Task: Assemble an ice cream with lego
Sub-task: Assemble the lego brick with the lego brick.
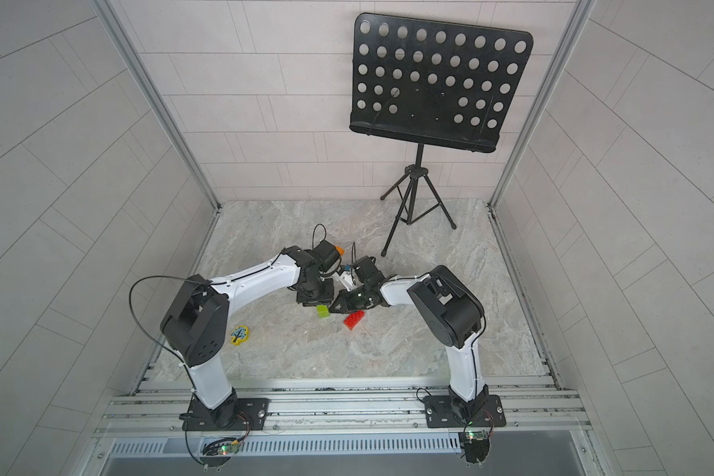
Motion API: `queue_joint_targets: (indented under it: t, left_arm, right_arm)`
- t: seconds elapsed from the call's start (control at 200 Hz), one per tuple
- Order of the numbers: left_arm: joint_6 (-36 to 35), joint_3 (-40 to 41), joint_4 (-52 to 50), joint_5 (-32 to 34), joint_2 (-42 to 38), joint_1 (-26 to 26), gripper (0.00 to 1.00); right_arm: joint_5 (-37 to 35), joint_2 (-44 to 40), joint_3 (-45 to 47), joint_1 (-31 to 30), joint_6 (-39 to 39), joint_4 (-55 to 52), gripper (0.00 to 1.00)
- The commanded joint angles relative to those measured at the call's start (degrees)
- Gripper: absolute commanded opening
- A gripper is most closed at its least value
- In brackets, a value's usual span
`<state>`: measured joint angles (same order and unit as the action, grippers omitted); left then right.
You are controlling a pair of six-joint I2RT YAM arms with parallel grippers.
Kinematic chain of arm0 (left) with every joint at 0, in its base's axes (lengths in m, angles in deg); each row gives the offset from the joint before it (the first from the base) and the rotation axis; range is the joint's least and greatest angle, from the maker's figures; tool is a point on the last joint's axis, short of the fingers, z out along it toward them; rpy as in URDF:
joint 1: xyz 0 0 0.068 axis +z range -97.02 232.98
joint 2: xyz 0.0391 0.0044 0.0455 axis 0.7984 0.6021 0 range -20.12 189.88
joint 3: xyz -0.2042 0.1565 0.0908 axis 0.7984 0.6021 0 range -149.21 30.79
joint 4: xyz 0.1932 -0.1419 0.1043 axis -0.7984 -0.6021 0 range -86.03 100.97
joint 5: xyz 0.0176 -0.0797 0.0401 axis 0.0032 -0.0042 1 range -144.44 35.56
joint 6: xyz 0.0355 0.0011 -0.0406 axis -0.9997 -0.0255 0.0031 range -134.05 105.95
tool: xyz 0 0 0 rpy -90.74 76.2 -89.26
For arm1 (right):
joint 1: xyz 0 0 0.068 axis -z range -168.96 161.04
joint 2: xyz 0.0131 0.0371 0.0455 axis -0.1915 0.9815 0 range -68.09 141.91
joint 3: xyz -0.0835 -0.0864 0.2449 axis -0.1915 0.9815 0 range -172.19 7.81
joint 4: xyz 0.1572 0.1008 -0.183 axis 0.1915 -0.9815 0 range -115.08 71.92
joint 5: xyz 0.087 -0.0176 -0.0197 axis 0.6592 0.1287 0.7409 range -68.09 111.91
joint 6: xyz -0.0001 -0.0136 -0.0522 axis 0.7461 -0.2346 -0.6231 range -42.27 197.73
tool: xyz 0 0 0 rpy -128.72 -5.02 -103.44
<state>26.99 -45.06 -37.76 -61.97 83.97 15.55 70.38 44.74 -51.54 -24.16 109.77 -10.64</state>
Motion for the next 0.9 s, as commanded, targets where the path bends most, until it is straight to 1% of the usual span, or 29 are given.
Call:
queue_joint_targets:
  t: [0.0,0.295,0.325,0.35,0.55,0.675,0.896]
  left_arm:
    - [0.2,1.3,-2.1,-0.5,-0.1,-0.8,0.39]
    - [0.2,0.6,-3.3,1.8,-1.2,-0.8,0.32]
    - [0.2,0.7,-3.4,1.9,-1.3,-0.7,0.32]
    - [1.7,0.7,-3.5,2.1,-1.4,-0.7,0.32]
    - [2.5,0.4,-3.7,2.7,-1.6,-0.9,0.32]
    - [3.2,0.4,-3.1,1.8,-0.7,-1.1,0.34]
    - [4.6,1.2,-2.5,2.3,0.7,-1.4,0.36]
  right_arm:
    - [0.0,0.9,-1.1,-0.6,0.4,0.3,0.00]
    - [-0.3,0.9,-1.1,-0.6,0.3,0.1,0.00]
    - [-0.3,0.9,-1.1,-0.6,0.3,0.1,0.00]
    - [-0.4,0.9,-1.1,-0.6,0.3,0.1,0.00]
    - [-0.4,0.9,-1.0,-0.6,0.8,0.7,0.00]
    - [-0.4,1.1,-1.0,-0.6,1.0,1.0,0.00]
    - [-0.2,1.3,-0.9,-0.6,1.6,1.5,0.00]
